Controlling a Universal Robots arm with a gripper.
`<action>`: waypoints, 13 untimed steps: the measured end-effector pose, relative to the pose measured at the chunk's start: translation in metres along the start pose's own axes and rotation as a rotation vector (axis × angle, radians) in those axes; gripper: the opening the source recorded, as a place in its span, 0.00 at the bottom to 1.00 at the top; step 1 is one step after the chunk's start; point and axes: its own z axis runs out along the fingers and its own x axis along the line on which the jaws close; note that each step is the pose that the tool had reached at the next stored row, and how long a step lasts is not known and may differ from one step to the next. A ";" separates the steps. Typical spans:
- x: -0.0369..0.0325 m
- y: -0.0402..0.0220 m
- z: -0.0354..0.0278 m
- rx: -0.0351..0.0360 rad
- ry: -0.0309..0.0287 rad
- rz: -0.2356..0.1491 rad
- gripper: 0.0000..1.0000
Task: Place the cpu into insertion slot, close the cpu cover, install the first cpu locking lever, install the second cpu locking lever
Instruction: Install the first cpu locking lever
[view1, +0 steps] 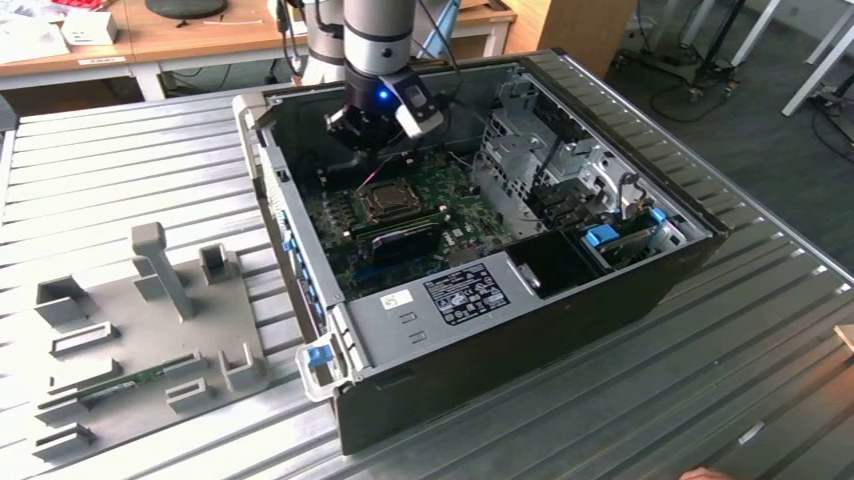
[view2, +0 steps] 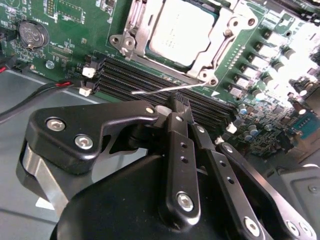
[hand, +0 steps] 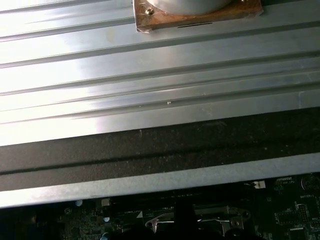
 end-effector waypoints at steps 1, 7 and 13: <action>-0.0004 0.0002 0.0004 -0.0007 0.0001 0.000 0.10; -0.0034 0.0008 0.0021 -0.0026 0.0004 0.000 0.10; -0.0047 0.0008 0.0030 -0.0029 0.0005 0.000 0.10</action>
